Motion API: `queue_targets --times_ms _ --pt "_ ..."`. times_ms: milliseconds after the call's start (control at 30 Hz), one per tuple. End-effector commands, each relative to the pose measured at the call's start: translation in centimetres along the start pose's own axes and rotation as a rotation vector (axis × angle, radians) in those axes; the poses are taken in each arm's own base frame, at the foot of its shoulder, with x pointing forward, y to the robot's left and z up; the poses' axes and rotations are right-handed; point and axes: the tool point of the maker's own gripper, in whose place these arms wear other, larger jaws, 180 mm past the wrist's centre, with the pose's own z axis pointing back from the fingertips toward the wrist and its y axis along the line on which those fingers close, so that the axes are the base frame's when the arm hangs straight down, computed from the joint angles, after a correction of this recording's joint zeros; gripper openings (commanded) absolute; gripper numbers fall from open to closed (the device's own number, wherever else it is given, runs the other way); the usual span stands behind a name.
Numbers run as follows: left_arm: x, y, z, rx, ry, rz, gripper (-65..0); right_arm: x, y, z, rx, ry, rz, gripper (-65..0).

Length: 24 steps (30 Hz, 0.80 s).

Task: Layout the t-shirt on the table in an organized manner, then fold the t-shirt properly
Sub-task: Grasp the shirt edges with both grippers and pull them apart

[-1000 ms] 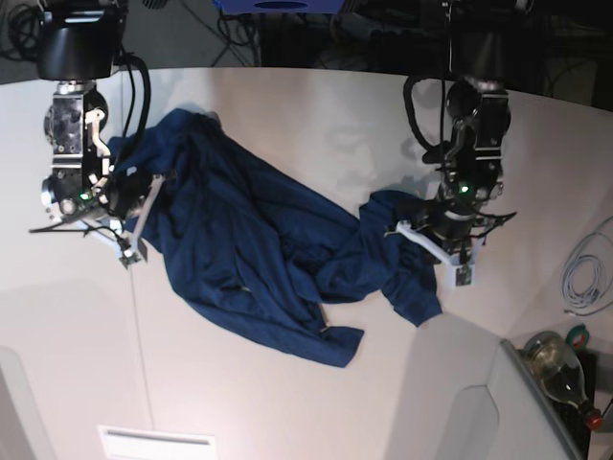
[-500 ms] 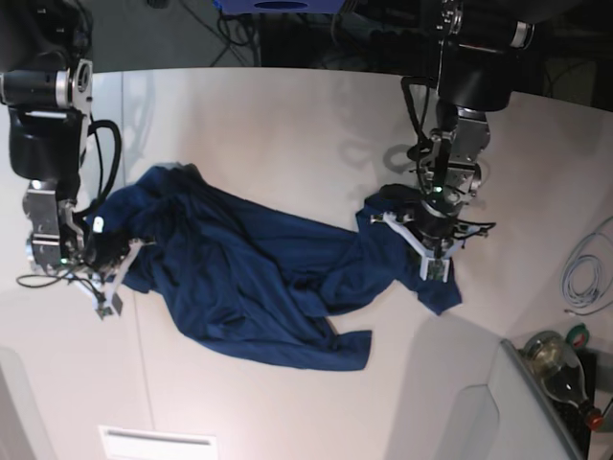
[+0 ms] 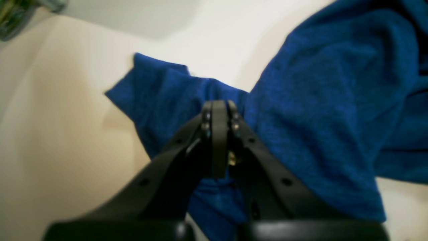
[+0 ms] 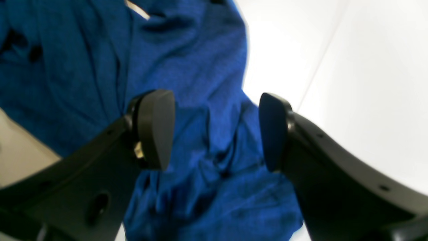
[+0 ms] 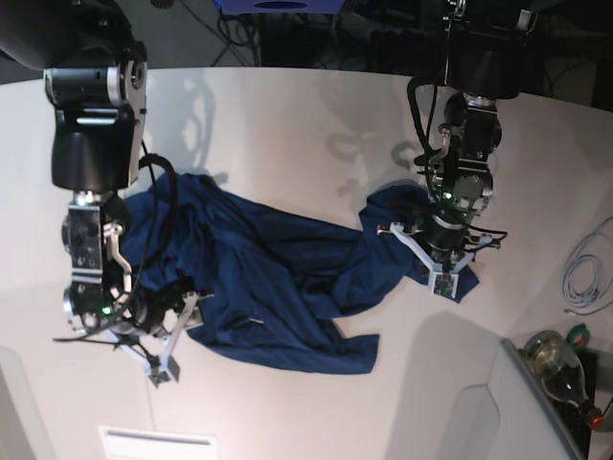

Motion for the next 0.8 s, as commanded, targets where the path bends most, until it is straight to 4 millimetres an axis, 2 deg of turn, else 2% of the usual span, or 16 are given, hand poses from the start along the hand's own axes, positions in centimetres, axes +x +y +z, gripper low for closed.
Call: queue_targets --times_ms 0,33,200,367,400,433,533,567,633,700,767 --pt "1.9 0.5 0.2 0.011 -0.056 -0.005 -65.0 2.7 -0.5 -0.1 0.003 -0.063 -0.010 -27.5" --pt "2.0 0.4 0.3 0.011 -0.058 -0.005 -65.0 3.1 0.2 -1.1 0.030 -0.072 -0.024 -27.5" --pt "-0.6 -0.1 1.2 0.001 -0.010 -0.011 -65.0 1.8 2.0 -4.8 0.121 -0.046 -0.092 -27.5" --pt "-3.1 3.0 1.7 0.071 0.039 0.045 -65.0 1.3 2.4 -5.6 0.140 -0.060 -0.114 -28.4" --pt "-3.3 3.4 1.7 0.081 0.044 0.052 -65.0 1.2 2.5 -5.7 0.140 -0.057 -0.115 -31.2" --pt "-3.7 3.7 1.7 0.090 0.055 0.056 -65.0 1.2 2.5 -5.7 0.140 -0.057 -0.115 -36.8" --pt "-4.8 4.1 1.7 0.096 0.080 0.057 -65.0 1.2 2.5 -5.6 0.140 -0.056 -0.114 -60.0" --pt "-5.0 4.0 1.7 0.096 0.086 0.058 -65.0 1.2 2.5 -5.6 0.140 -0.056 -0.114 -65.0" --pt "-5.8 4.1 1.6 0.098 0.105 0.061 -65.0 1.0 2.4 -5.6 0.139 -0.044 -0.112 -63.0" --pt "-6.7 4.1 1.6 0.098 0.128 0.061 -65.0 1.1 2.3 -5.5 0.138 -0.028 -0.107 -65.0" --pt "-7.1 4.1 1.6 0.097 0.132 0.061 -65.0 2.1 1.8 -5.0 0.124 -0.050 -0.096 -64.8"
